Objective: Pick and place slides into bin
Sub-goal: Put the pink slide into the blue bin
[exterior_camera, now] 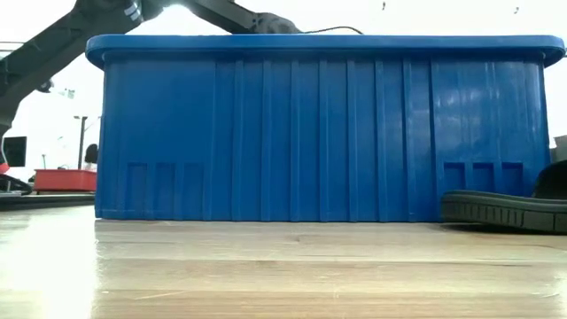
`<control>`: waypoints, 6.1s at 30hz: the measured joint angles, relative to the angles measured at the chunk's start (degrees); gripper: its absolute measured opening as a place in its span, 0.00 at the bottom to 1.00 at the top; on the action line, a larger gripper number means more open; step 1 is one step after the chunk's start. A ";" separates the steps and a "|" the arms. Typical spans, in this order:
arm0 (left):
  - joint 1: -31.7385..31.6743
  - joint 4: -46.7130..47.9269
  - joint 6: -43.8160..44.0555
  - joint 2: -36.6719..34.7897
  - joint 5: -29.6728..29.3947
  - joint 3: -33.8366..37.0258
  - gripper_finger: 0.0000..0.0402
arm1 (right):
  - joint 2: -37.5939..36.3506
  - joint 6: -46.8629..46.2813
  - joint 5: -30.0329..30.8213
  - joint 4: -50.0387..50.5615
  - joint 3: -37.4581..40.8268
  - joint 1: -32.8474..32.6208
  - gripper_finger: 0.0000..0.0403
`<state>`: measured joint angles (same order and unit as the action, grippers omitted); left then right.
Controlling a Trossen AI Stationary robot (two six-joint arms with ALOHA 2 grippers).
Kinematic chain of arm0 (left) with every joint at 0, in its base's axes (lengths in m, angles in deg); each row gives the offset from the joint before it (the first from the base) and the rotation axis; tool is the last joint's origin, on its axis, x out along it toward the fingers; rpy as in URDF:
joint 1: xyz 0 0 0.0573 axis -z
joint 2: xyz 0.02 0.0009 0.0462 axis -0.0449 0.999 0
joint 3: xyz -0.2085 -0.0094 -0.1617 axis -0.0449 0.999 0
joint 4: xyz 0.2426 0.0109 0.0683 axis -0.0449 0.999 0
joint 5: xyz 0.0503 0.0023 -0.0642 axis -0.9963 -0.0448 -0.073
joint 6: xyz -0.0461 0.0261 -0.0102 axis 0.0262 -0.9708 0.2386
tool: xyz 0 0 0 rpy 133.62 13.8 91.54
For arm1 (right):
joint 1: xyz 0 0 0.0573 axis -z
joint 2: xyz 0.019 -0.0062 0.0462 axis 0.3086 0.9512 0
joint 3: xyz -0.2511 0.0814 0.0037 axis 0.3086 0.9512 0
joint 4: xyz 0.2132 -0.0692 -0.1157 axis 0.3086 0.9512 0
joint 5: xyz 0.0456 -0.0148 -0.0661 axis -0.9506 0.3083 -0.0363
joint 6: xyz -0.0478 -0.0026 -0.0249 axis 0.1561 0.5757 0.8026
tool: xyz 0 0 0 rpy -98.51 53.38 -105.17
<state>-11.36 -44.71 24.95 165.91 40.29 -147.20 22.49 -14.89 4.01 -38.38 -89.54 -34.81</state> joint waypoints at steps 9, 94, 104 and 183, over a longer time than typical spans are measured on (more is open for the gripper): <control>0.36 1.47 1.31 -6.43 5.24 0.07 0.79 | 0.00 0.95 0.00 0.00 0.00 0.00 0.12; 52.82 31.34 127.68 -27.76 64.44 37.01 0.78 | 4.67 -3.55 0.04 0.08 -0.02 0.00 0.12; 55.57 30.77 129.17 -25.02 65.96 37.01 0.78 | 4.63 -3.45 0.04 0.10 -0.02 0.00 0.12; 58.94 16.62 97.87 -50.33 -5.14 37.04 0.00 | 4.59 -2.52 0.02 -0.31 0.00 0.00 0.12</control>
<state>47.58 -28.09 122.81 115.58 35.15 -110.16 27.08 -17.41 4.03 -38.69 -89.54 -34.81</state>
